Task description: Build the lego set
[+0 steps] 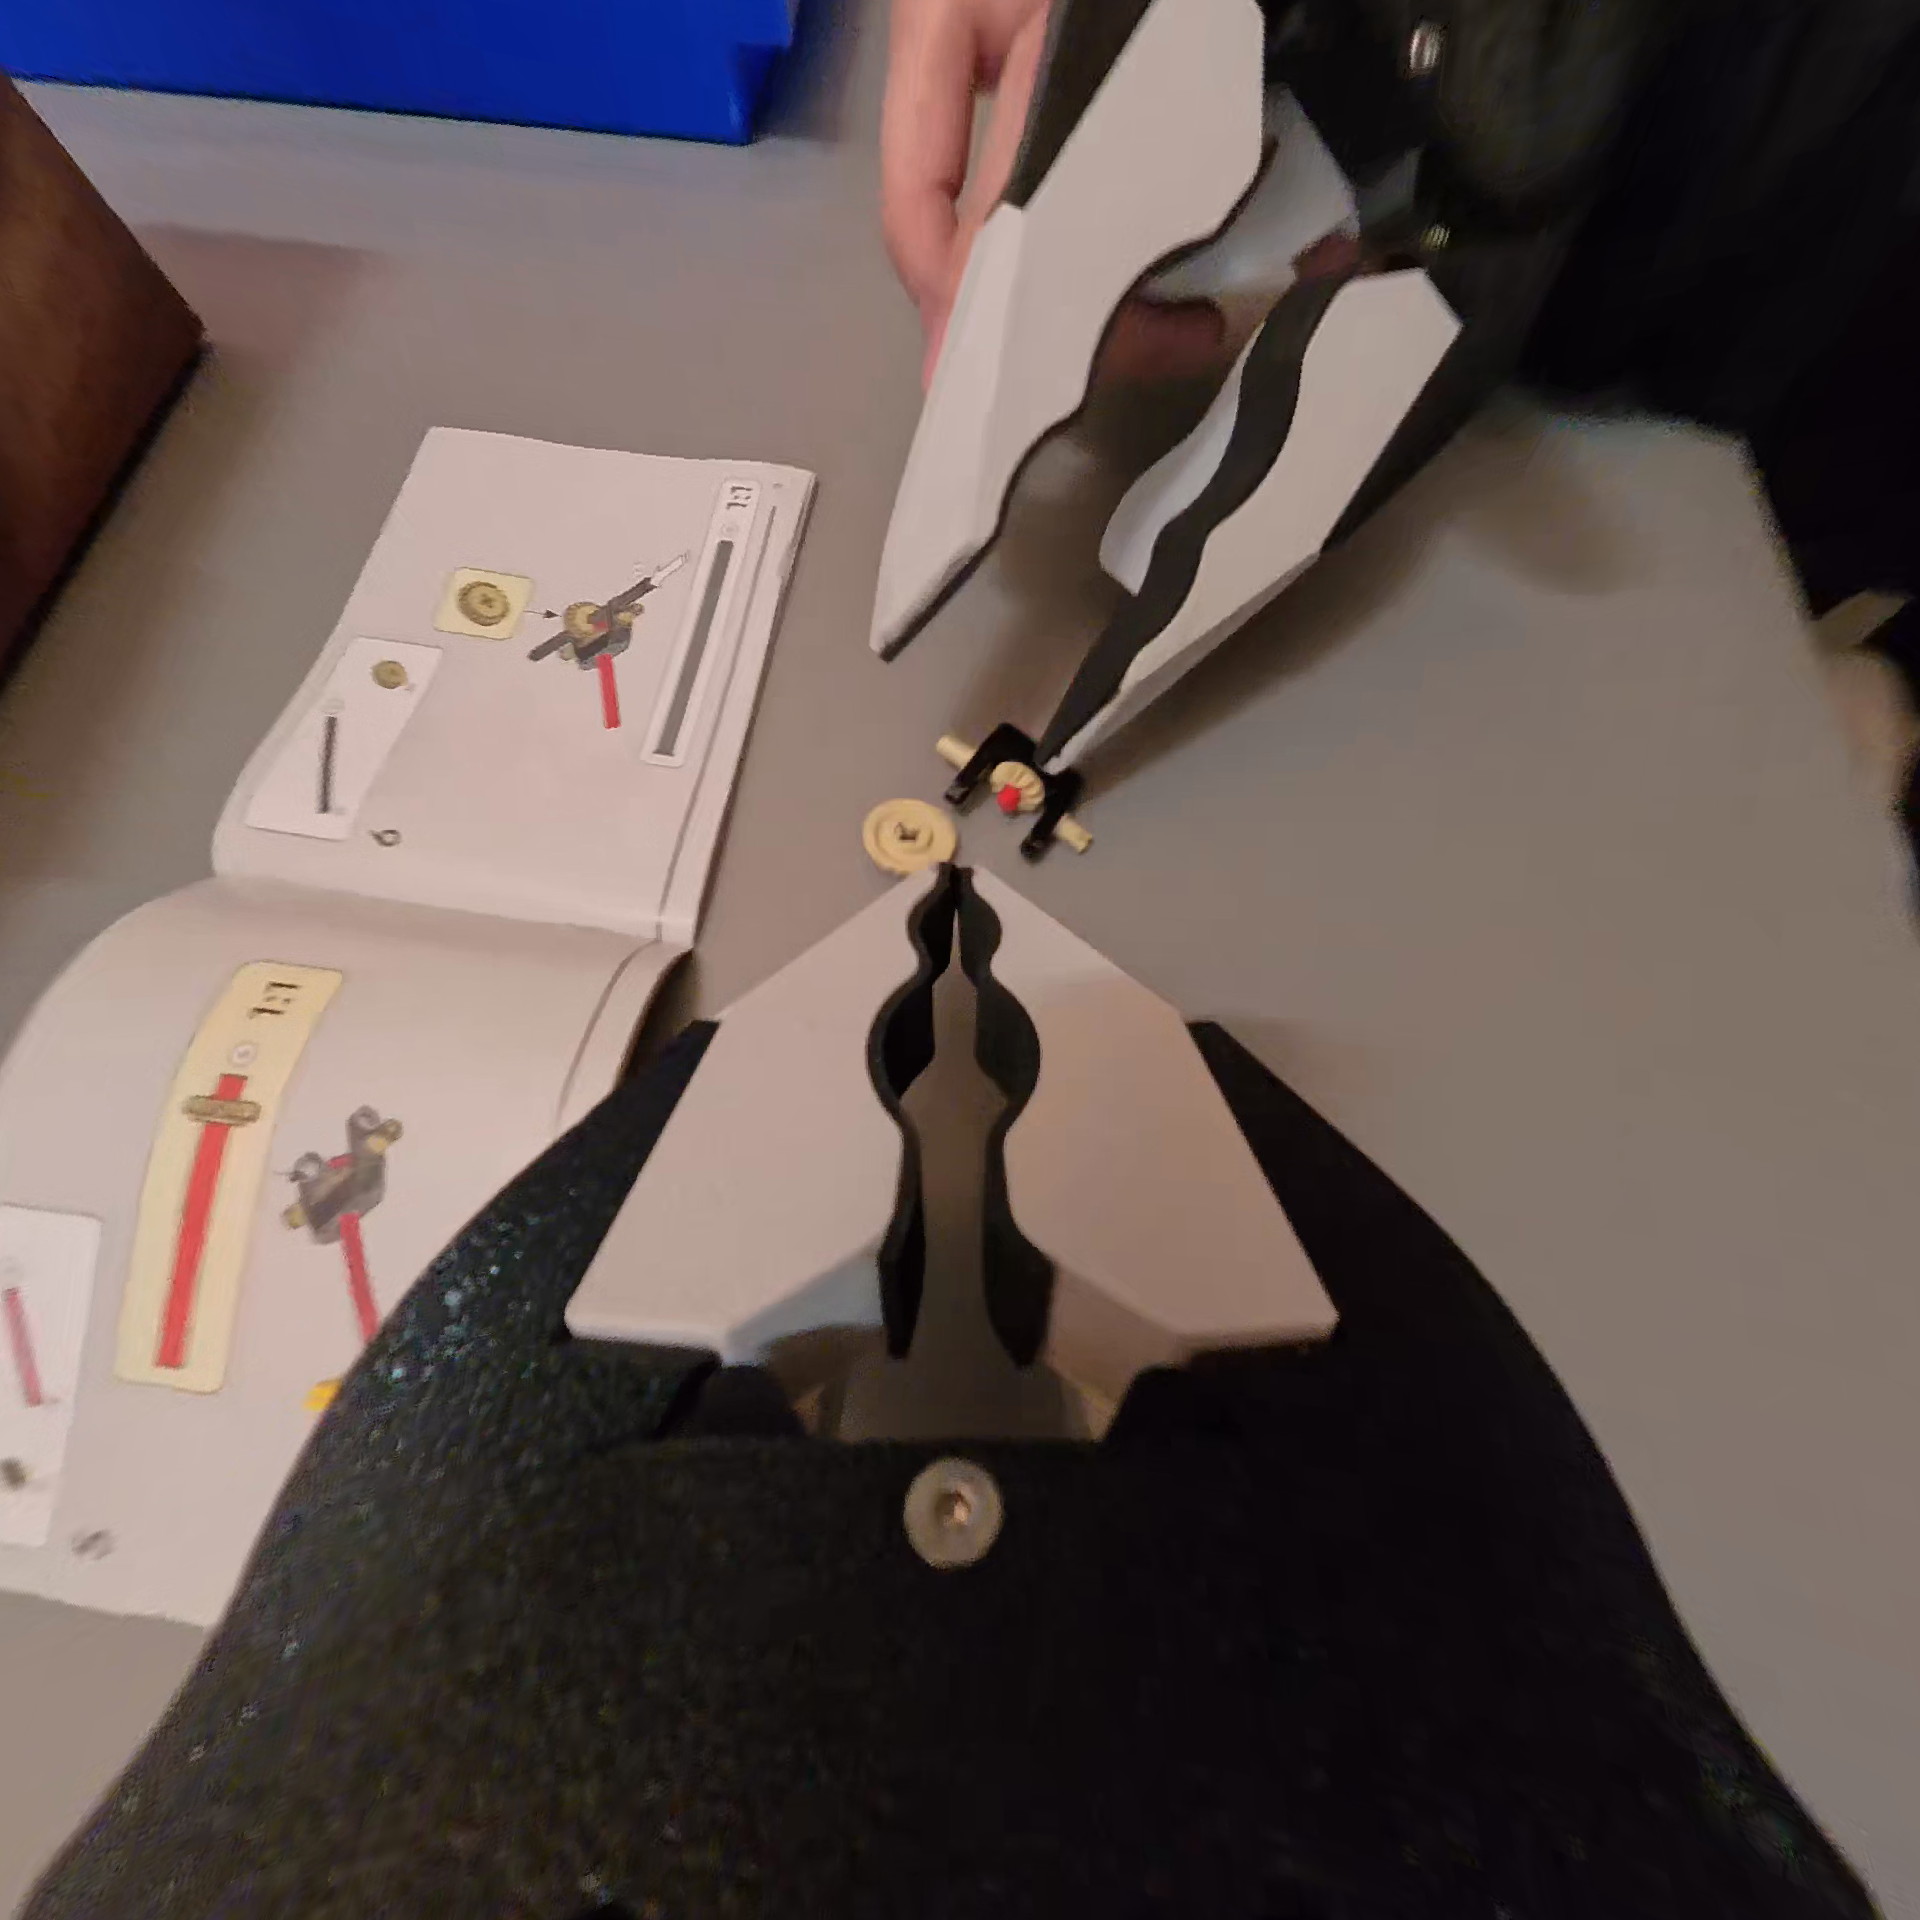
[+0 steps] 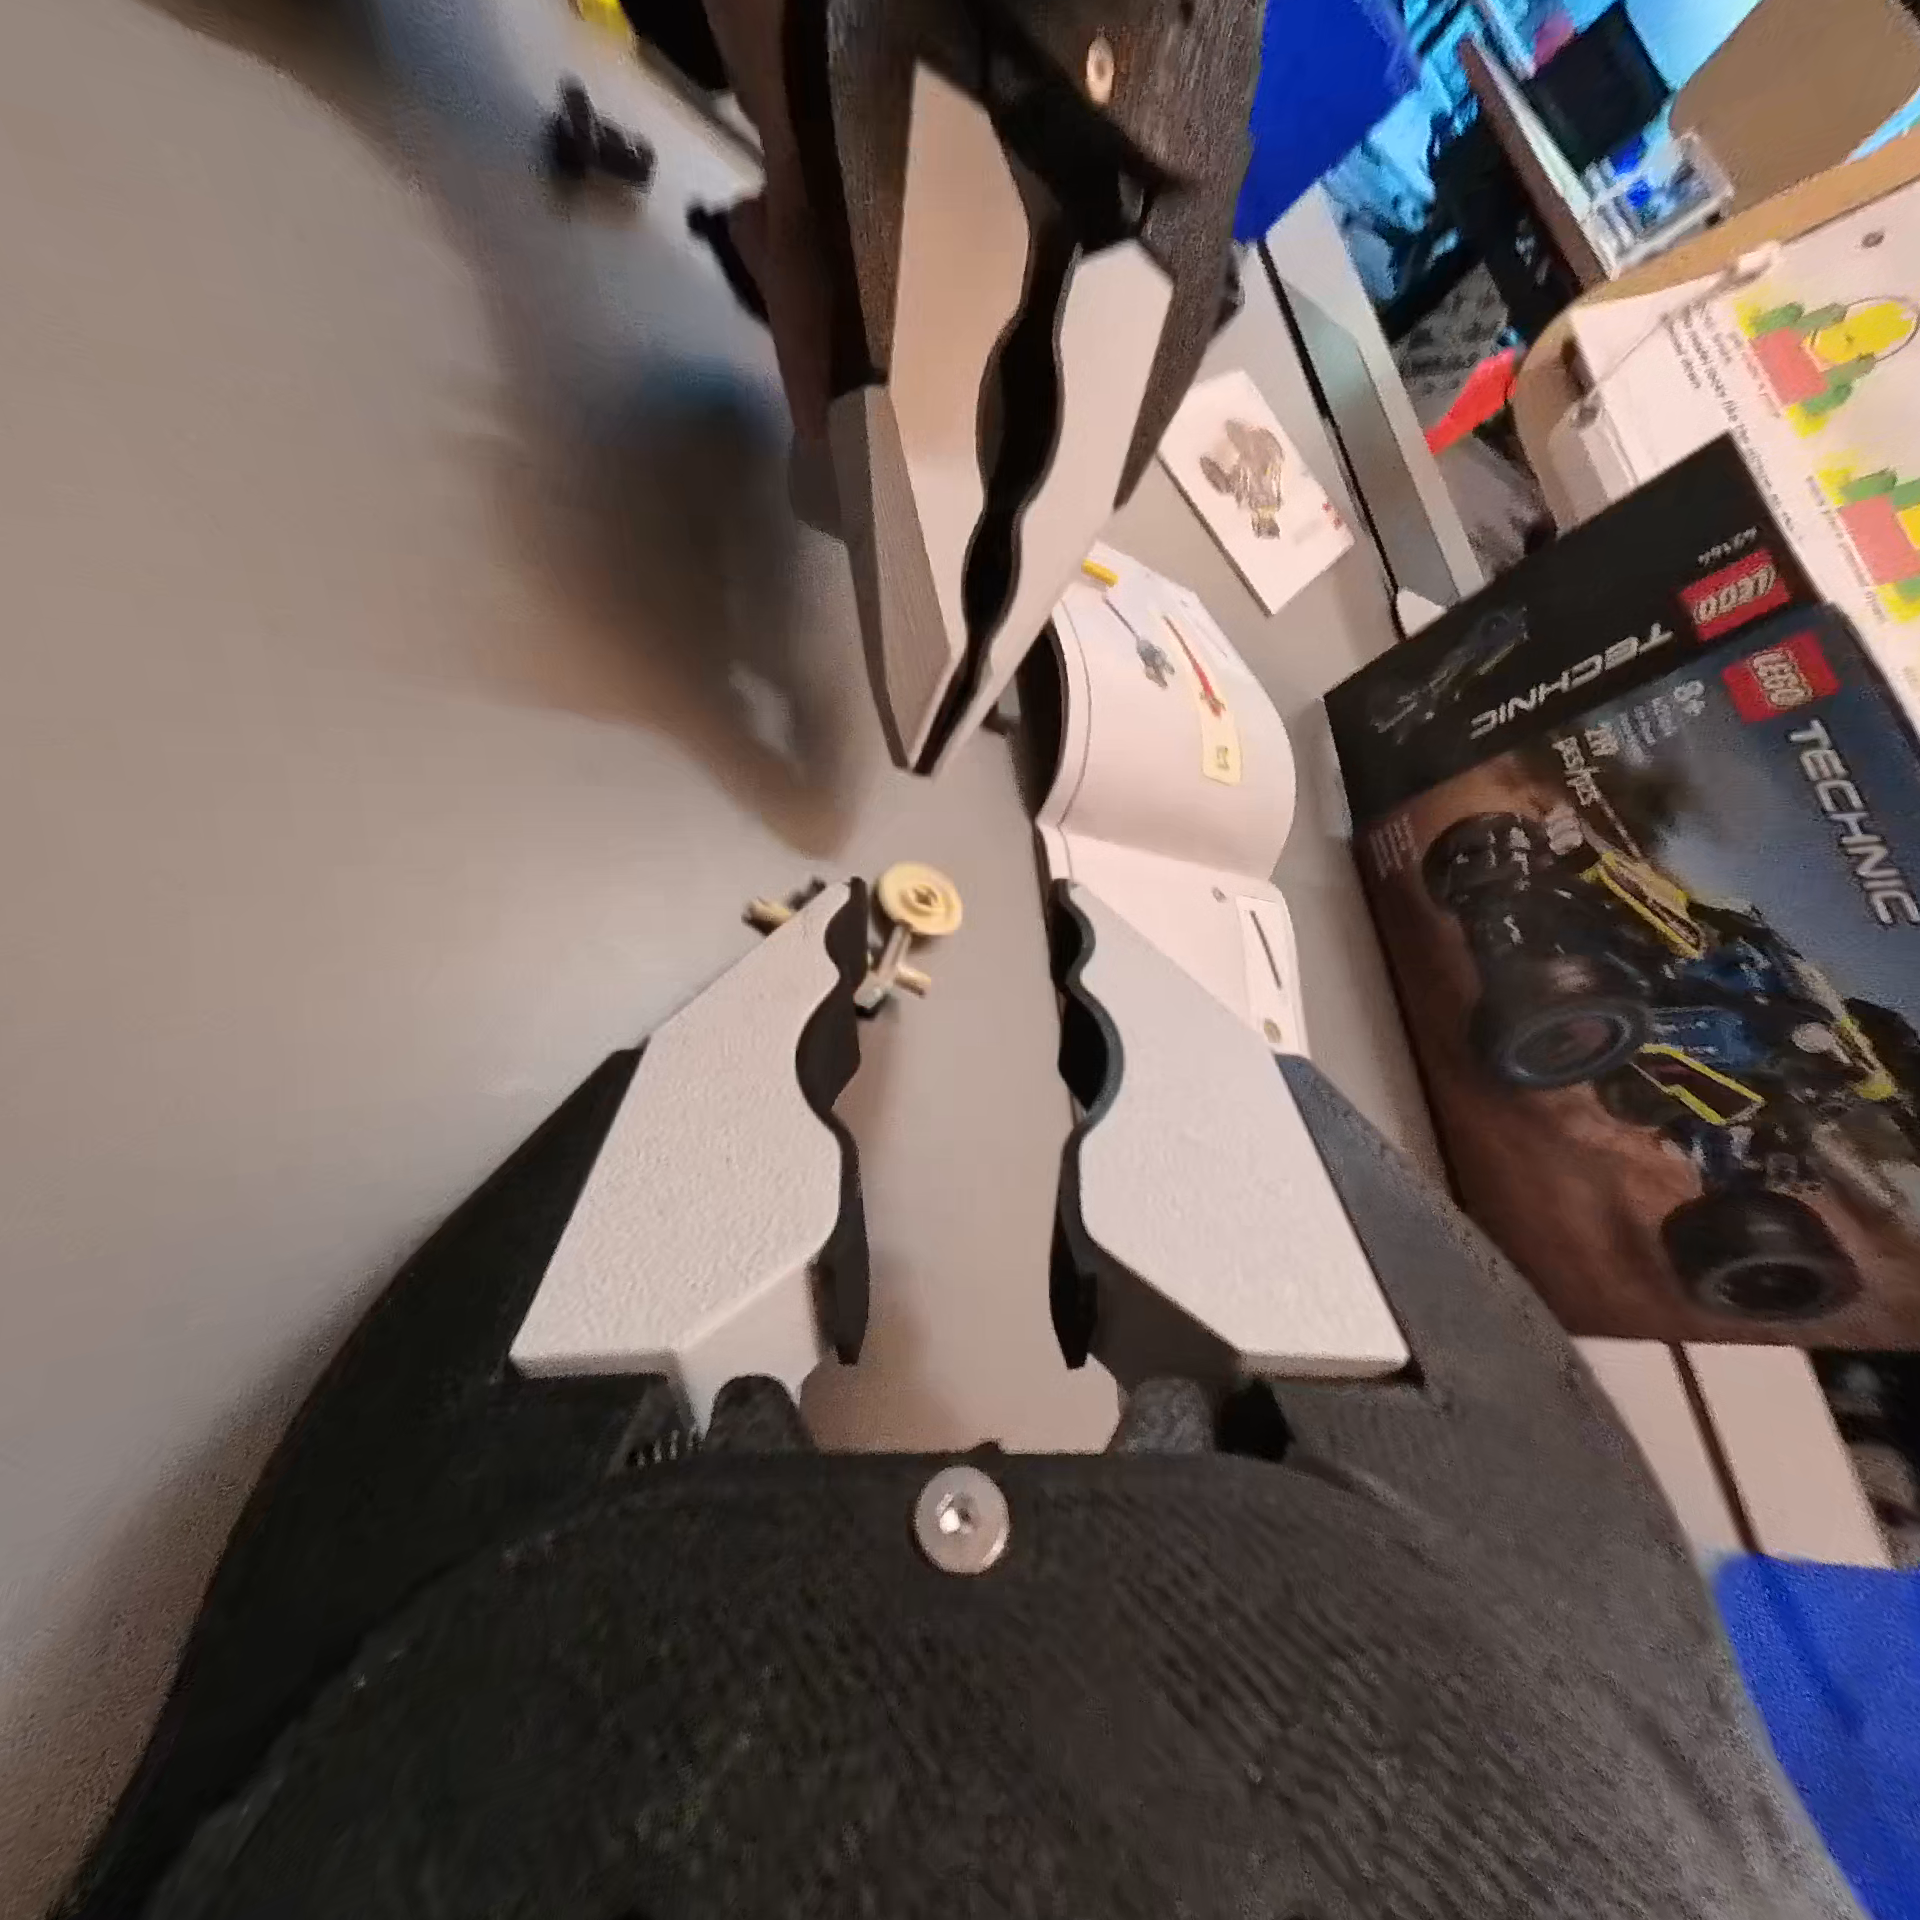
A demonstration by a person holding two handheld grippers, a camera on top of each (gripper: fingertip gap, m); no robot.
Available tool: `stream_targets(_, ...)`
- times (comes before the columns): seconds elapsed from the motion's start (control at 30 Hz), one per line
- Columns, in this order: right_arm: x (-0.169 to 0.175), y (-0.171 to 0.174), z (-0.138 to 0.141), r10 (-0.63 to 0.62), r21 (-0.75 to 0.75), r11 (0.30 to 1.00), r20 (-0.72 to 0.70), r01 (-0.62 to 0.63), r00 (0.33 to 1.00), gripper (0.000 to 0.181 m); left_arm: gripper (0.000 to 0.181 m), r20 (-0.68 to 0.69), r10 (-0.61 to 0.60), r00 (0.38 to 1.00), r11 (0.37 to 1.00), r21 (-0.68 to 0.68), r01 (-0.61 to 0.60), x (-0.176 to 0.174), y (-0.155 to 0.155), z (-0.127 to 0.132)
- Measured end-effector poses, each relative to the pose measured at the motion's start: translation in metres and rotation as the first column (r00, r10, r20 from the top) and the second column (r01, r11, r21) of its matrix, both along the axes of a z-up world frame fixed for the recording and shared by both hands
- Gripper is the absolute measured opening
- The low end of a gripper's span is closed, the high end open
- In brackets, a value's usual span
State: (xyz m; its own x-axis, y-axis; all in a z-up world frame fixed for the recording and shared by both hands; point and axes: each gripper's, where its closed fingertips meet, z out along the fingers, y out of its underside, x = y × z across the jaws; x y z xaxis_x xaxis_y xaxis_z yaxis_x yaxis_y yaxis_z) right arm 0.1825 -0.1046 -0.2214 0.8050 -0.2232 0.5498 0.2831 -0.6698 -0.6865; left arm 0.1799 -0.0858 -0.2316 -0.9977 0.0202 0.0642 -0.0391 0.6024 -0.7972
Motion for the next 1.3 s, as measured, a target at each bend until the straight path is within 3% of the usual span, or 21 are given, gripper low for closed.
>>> stream_targets(0.07,0.002,-0.006,-0.008,-0.008,-0.048,0.999,0.004,0.008,1.000,0.037,0.008,0.126,-0.012,0.992,1.000,0.028,0.008,0.004,-0.001,-0.003)
stream_targets(0.17,-0.002,-0.010,-0.005,0.011,0.011,1.000,-0.042,-0.011,0.999,0.035,0.026,0.279,-0.089,0.956,0.993,0.100,0.063,0.000,-0.007,-0.009)
stream_targets(0.23,-0.004,-0.011,0.002,0.022,0.064,0.998,-0.063,-0.018,0.998,0.033,0.020,0.345,-0.110,0.932,0.988,0.143,0.063,0.003,-0.012,-0.012)
stream_targets(0.4,-0.006,-0.012,0.002,0.037,0.111,0.994,-0.108,-0.025,0.993,0.030,0.015,0.263,-0.096,0.960,0.979,0.199,0.043,0.011,-0.018,-0.025)
stream_targets(0.5,-0.007,-0.013,-0.002,0.036,0.088,0.996,-0.102,-0.027,0.994,0.030,0.000,0.239,-0.091,0.967,0.981,0.187,0.046,0.010,-0.021,-0.027)
stream_targets(0.6,-0.006,-0.015,-0.001,0.036,0.103,0.994,-0.119,-0.023,0.992,0.029,0.000,0.238,-0.073,0.968,0.983,0.180,0.030,0.011,-0.019,-0.027)
stream_targets(0.7,-0.004,-0.018,-0.001,0.030,0.112,0.994,-0.126,-0.015,0.992,0.029,0.019,0.281,-0.095,0.955,0.981,0.192,0.041,0.013,-0.013,-0.021)
stream_targets(0.87,-0.003,-0.018,0.003,0.040,0.144,0.989,-0.130,-0.021,0.991,0.028,0.028,0.291,-0.077,0.954,0.986,0.165,0.029,0.027,-0.028,-0.011)
stream_targets(0.93,-0.004,-0.016,0.004,0.046,0.160,0.987,-0.130,-0.025,0.990,0.029,0.030,0.274,-0.083,0.958,0.975,0.223,0.020,0.031,-0.029,-0.021)
stream_targets(1.0,-0.005,-0.015,0.003,0.040,0.161,0.987,-0.150,-0.015,0.988,0.032,0.020,0.234,-0.074,0.969,0.974,0.228,0.020,0.028,-0.031,-0.025)
stream_targets(1.03,-0.005,-0.015,0.003,0.029,0.156,0.988,-0.171,-0.002,0.985,0.034,0.012,0.220,-0.065,0.973,0.975,0.222,0.015,0.026,-0.032,-0.026)
stream_targets(1.17,0.002,-0.015,0.015,-0.066,0.187,0.977,-0.176,0.099,0.982,0.035,0.012,0.227,0.023,0.974,0.984,0.166,-0.062,0.025,-0.027,-0.025)
stream_targets(1.3,-0.001,-0.008,0.019,-0.091,0.128,0.986,-0.119,0.106,0.989,0.034,0.012,0.194,0.120,0.974,0.987,0.086,-0.138,0.023,-0.007,-0.015)
